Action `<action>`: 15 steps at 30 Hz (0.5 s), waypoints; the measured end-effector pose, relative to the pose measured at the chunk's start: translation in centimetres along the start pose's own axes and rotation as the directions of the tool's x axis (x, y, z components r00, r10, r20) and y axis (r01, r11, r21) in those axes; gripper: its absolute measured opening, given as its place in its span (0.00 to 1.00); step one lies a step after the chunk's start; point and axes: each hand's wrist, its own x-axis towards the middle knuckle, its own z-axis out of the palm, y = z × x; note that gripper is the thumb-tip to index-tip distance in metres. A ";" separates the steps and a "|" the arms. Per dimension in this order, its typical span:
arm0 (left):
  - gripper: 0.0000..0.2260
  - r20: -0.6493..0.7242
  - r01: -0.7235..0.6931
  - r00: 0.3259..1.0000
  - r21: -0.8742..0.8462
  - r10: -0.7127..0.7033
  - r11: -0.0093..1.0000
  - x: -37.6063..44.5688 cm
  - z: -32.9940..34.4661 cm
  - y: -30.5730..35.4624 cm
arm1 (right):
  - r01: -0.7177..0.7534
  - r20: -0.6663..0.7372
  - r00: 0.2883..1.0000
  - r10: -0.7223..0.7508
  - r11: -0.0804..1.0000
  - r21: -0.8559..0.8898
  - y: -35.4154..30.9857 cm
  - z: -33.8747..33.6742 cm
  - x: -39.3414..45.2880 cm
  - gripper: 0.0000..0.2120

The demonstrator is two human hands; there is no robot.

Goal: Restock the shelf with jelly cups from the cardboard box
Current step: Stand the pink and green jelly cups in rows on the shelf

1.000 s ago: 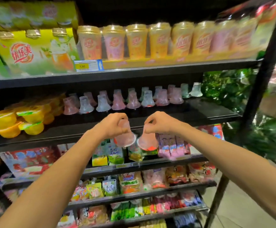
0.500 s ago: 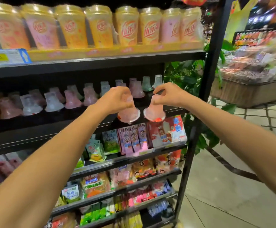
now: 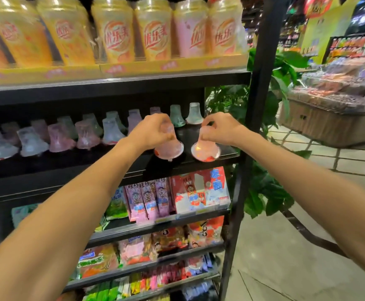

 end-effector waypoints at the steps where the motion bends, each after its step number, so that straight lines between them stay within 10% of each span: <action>1: 0.20 -0.004 0.015 1.000 -0.006 -0.015 1.000 0.5 0.2 0.2 | -0.006 0.000 1.000 0.006 1.000 0.010 0.5 0.2 0.6 0.16; 15: 0.13 0.200 0.251 0.932 0.249 -0.304 0.935 10.6 5.5 -0.8 | -0.085 -0.045 0.996 0.080 0.989 -0.123 4.1 3.1 9.3 0.04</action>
